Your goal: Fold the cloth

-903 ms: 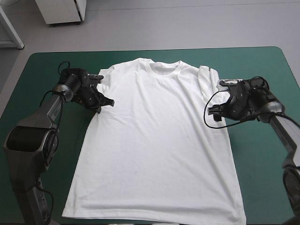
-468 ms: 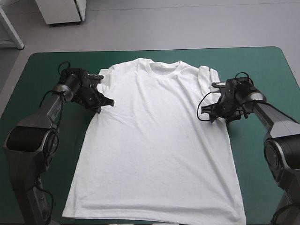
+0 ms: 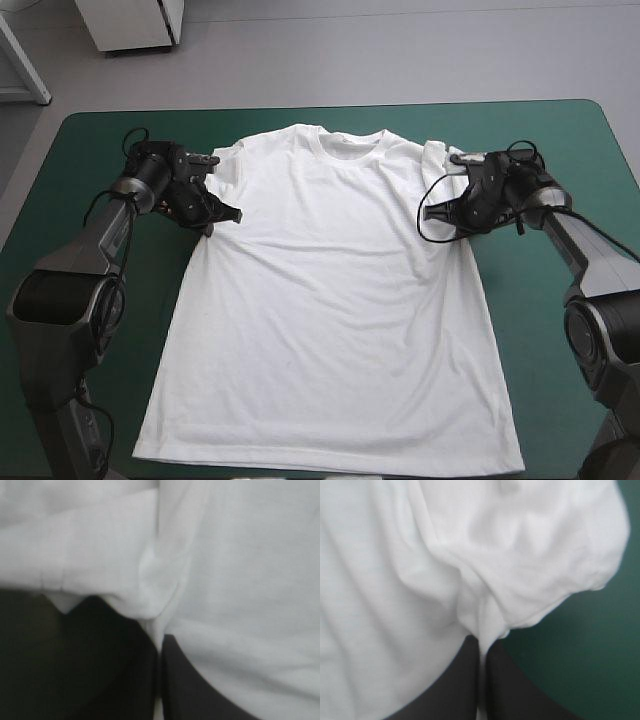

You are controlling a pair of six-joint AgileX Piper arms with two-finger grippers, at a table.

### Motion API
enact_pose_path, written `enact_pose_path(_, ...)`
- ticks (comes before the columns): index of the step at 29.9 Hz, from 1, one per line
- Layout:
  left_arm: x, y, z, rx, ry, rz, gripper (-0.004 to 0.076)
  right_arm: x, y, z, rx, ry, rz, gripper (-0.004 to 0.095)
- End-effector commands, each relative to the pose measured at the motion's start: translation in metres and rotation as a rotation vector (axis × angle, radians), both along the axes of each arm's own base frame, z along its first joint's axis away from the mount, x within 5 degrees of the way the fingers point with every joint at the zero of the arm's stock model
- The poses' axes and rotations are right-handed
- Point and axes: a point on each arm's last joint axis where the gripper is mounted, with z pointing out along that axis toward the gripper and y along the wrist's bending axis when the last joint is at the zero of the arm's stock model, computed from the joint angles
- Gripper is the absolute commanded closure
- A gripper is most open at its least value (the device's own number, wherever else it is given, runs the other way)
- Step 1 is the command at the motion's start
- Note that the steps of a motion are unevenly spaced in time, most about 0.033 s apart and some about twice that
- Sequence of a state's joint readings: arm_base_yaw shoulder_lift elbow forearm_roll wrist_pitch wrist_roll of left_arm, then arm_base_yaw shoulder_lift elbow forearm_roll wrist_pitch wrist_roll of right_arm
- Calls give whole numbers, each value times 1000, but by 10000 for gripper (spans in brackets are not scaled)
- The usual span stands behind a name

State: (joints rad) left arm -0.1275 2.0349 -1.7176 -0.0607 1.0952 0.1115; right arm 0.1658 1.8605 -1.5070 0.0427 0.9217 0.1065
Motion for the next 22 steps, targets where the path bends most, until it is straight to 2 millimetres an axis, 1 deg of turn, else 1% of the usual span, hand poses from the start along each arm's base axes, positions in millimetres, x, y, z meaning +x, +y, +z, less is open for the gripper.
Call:
enact_pose_path(1, -11, 3, 84, -4, -225, 17, 733, -10, -6, 88, 2, -238, 10, 927)
enact_pose_path(3, -19, 4, 118, -7, -304, 14, 733, -19, -8, 122, 6, -308, 3, 927)
enact_pose_path(5, -28, 7, 150, -4, -383, 15, 733, -31, -10, 150, 14, -361, 1, 927)
enact_pose_path(9, -54, 10, 217, -27, -545, 19, 733, -58, -15, 206, 34, -486, -1, 927)
enact_pose_path(14, -92, 16, 284, -49, -748, 25, 733, -93, -20, 267, 63, -663, -6, 927)
enact_pose_path(17, -114, 21, 308, -29, -810, 32, 733, -112, -23, 291, 63, -732, 5, 927)
enact_pose_path(18, -120, 22, 314, -18, -828, 29, 733, -117, -24, 296, 49, -735, 21, 927)
enact_pose_path(19, -123, 23, 318, -12, -845, 24, 733, -122, -25, 301, 42, -744, 29, 927)
enact_pose_path(20, -130, 25, 325, -7, -871, 29, 733, -128, -26, 309, 43, -761, 30, 927)
enact_pose_path(22, -138, 28, 332, 16, -898, 42, 733, -137, -27, 319, 51, -804, 27, 927)
